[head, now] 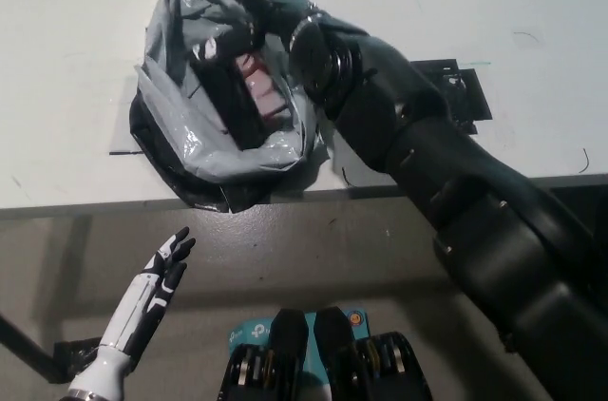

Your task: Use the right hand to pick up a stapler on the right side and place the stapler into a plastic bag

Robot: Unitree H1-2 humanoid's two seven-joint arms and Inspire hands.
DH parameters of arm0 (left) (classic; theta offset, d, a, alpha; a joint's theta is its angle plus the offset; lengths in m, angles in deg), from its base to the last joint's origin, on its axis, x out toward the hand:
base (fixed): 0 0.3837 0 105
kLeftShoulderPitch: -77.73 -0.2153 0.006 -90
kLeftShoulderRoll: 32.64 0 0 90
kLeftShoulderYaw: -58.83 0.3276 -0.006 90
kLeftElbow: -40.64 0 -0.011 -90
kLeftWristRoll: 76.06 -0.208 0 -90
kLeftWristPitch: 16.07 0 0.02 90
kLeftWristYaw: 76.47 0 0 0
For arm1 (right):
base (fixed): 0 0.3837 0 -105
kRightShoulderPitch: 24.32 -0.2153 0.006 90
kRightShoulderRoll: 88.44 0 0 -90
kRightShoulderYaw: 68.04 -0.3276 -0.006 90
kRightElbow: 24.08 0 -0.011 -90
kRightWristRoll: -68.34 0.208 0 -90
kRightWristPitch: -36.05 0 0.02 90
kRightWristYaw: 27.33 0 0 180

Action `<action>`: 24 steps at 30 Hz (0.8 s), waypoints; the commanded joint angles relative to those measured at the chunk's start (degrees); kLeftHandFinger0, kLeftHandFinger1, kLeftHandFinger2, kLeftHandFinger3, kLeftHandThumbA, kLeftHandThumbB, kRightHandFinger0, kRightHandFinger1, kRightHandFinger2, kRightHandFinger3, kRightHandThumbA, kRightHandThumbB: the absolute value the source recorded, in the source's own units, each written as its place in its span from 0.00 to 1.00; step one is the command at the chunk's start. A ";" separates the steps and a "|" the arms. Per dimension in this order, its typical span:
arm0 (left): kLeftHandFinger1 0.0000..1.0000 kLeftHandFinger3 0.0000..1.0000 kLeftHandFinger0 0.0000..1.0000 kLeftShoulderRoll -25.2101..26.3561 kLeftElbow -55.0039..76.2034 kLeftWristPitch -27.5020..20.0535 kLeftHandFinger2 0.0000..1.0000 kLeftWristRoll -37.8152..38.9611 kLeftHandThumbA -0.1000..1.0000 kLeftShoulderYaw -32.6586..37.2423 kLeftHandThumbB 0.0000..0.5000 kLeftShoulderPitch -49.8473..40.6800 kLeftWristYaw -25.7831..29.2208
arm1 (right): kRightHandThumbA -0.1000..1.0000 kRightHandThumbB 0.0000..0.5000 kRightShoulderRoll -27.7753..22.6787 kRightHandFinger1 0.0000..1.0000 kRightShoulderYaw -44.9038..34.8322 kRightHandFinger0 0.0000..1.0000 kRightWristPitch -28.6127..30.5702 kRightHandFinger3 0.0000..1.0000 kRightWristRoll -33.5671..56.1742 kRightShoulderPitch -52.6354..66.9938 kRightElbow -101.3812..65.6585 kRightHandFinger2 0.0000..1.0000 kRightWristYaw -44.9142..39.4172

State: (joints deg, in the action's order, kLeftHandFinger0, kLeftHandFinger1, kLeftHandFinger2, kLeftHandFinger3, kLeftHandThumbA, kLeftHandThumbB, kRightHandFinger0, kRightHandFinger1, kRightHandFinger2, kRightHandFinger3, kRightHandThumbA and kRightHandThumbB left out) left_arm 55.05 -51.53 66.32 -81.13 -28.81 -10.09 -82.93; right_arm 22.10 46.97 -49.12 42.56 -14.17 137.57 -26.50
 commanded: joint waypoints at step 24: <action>1.00 1.00 1.00 0.49 -0.82 -0.42 1.00 0.73 1.00 -0.70 0.61 4.43 -0.69 | 1.00 0.90 -30.22 1.00 -22.64 1.00 -14.14 1.00 14.61 11.00 -83.36 1.00 -15.44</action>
State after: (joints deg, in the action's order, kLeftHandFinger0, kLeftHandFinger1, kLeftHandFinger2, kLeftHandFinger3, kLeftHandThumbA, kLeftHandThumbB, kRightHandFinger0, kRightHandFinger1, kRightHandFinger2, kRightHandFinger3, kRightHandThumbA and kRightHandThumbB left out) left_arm 55.01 -51.88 66.54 -81.14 -28.70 -9.91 -83.55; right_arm 9.23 36.73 -51.48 45.01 -9.68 99.93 -29.43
